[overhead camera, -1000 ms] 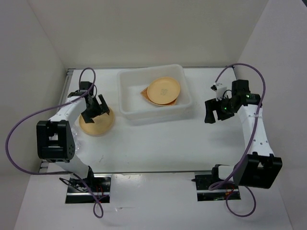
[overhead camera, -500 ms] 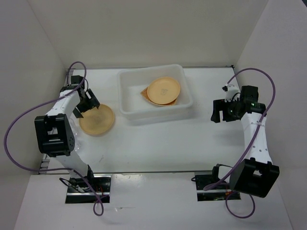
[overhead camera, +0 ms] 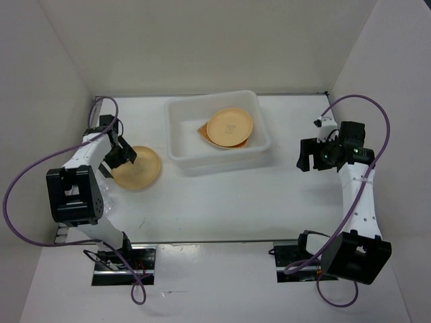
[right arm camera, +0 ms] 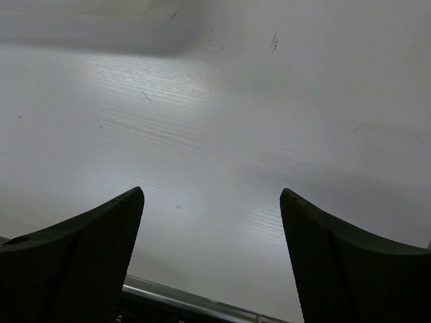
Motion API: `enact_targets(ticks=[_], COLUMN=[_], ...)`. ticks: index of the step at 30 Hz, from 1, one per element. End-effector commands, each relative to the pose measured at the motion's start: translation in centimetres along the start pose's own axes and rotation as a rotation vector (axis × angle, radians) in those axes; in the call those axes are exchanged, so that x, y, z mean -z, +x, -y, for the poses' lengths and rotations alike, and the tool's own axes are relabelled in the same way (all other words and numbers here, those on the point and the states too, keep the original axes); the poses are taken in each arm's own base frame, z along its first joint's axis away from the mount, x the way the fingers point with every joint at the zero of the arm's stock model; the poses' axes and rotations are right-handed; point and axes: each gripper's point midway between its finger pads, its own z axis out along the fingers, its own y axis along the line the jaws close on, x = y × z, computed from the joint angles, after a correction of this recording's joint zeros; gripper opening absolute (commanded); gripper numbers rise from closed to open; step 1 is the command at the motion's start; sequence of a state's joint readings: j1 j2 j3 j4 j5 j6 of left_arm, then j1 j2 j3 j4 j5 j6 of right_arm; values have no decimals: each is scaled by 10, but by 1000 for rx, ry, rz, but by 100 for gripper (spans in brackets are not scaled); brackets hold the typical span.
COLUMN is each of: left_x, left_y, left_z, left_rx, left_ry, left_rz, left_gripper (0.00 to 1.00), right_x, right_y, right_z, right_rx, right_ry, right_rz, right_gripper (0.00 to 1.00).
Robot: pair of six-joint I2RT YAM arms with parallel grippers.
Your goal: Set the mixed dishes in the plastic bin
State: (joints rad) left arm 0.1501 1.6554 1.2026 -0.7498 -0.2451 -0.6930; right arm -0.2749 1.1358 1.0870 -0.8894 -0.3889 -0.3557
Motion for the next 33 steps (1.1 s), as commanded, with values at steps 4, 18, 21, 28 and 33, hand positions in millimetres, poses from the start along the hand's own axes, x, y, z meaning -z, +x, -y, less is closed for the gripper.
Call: enact_targets(ticks=[4,18,21,28,33], left_x=[-4,-45,-51,-53,-53], left_y=[21,55,58,59,55], left_z=[-20,-4,4,11,16], left_rx=[70,132,143,147,140], left_ry=[-80,-24,0,34,47], left_rz=[-42,-167,-188,-200,-199], left_gripper=[99,97,94,76,36], right_x=[5,3,3,3,3], right_y=[-11,-10,-10,-10,-10], right_z=[-1,0,0,0,0], right_rx=[15,21,21,21,21], right_ry=[4,2,2,2,2], right_rz=[69,61,61,61,61], right_gripper=[87,87,87,87,87])
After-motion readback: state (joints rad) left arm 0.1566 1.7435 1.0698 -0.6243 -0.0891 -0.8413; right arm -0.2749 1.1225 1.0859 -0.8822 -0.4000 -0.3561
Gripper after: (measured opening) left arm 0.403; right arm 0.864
